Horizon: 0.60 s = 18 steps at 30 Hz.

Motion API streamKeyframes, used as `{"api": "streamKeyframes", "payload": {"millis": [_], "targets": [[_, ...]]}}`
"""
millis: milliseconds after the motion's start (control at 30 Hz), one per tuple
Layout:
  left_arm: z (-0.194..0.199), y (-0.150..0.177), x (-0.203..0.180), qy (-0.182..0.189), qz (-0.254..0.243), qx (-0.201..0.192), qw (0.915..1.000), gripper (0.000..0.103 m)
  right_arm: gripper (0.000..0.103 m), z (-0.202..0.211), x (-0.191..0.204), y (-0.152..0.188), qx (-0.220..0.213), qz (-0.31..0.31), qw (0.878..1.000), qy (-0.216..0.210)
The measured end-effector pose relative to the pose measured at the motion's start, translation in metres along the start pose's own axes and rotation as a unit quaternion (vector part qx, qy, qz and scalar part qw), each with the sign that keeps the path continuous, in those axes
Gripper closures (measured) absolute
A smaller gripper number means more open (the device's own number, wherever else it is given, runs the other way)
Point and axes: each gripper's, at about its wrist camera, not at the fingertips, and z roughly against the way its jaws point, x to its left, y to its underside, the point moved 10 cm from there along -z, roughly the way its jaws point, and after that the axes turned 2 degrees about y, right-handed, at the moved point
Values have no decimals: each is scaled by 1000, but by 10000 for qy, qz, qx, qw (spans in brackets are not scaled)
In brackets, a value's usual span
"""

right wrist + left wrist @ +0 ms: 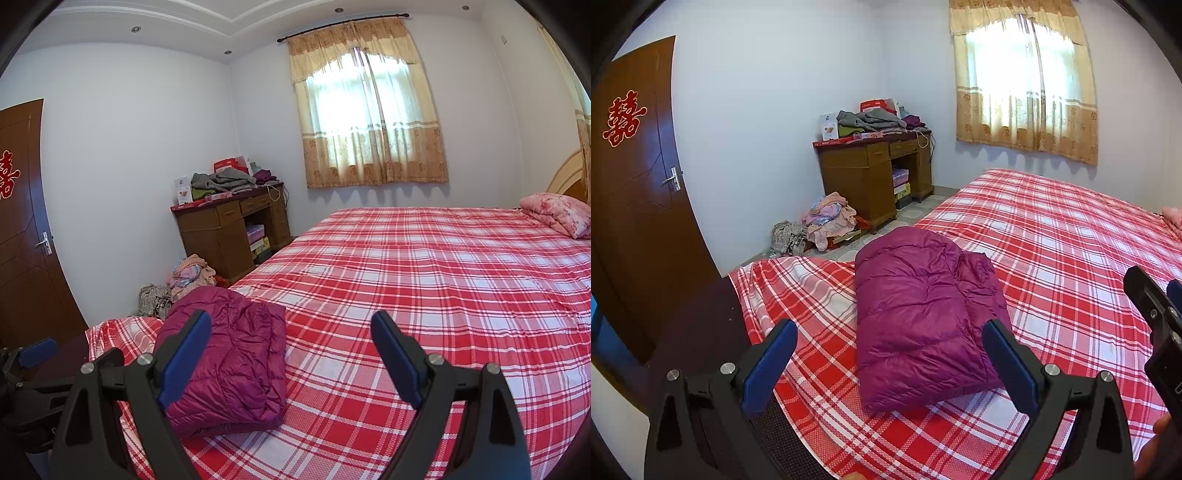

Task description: Fold large clothes

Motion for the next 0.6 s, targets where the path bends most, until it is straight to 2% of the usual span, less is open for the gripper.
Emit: {"api": "streamKeyframes", "payload": {"millis": [400, 500, 600], "targets": [[-5, -4, 14, -373, -6, -83, 9993, 2, 13, -1, 0, 0, -2, 13, 10000, 18], [-8, -4, 18, -288, 88, -65, 9995, 2, 13, -2, 0, 1, 3, 20, 10000, 15], [-12, -1, 17, -24, 212, 41, 9998, 2, 13, -2, 1, 2, 14, 24, 10000, 17]]}}
